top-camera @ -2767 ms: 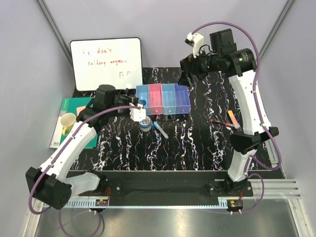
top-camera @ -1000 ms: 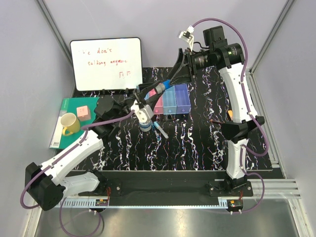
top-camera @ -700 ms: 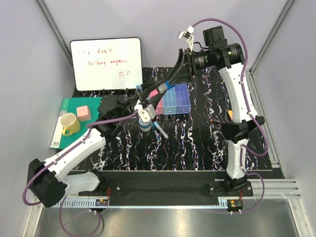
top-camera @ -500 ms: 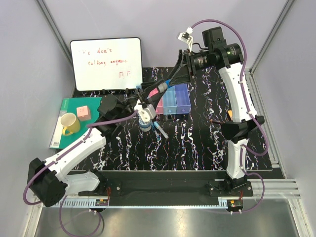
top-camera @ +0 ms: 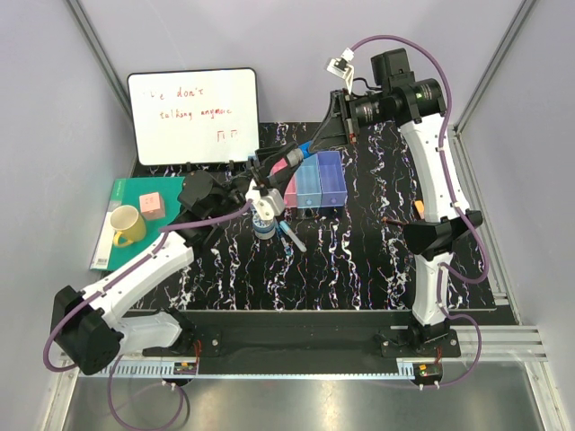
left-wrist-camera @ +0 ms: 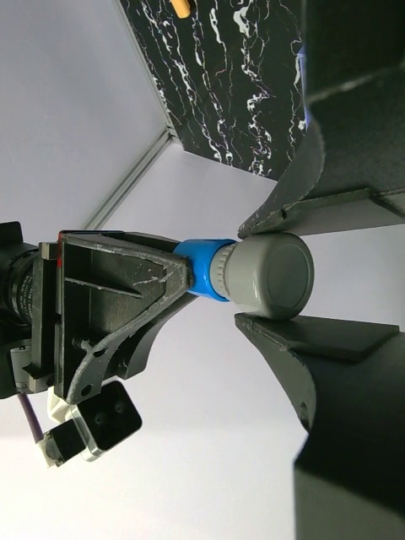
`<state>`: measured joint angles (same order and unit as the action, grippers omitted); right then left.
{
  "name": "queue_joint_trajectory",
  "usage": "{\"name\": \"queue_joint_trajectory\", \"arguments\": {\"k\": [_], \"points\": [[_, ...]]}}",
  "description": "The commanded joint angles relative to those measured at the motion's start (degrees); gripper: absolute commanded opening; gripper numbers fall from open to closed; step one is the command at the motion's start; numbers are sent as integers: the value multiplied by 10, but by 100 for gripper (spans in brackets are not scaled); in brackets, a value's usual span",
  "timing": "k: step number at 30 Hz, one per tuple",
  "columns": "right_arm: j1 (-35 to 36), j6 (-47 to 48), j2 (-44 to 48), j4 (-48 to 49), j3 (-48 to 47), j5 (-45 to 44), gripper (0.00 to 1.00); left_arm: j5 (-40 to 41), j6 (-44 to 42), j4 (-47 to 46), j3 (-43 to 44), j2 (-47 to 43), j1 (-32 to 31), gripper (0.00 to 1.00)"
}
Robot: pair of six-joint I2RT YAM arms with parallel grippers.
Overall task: Sort the stationery into containers
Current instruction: Place the stationery in the storage box.
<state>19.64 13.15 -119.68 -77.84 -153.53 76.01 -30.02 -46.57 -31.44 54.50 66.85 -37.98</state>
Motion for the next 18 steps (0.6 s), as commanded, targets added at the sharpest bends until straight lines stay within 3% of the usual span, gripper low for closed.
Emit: {"name": "queue_joint_trajectory", "arguments": {"k": [1, 4, 6, 8, 11, 12, 18], "points": [[5, 0, 21, -54, -3, -23, 13, -18, -22, -50, 16, 3, -5, 22], [5, -1, 23, -53, -3, -17, 11, -16, -29, -50, 15, 7, -5, 24], [5, -1, 24, -54, -2, -17, 10, -14, -32, -50, 15, 10, -5, 34], [5, -1, 25, -53, -2, -18, 8, -12, -38, -50, 15, 13, -5, 55], [5, -8, 27, -48, 2, -26, 0, -8, -42, -51, 13, 15, -5, 76], [5, -9, 27, -47, 3, -35, 0, -4, -43, -50, 13, 14, -6, 99], [4, -13, 32, -37, 7, -79, 0, 2, -49, -26, -16, -27, -6, 99]]}}
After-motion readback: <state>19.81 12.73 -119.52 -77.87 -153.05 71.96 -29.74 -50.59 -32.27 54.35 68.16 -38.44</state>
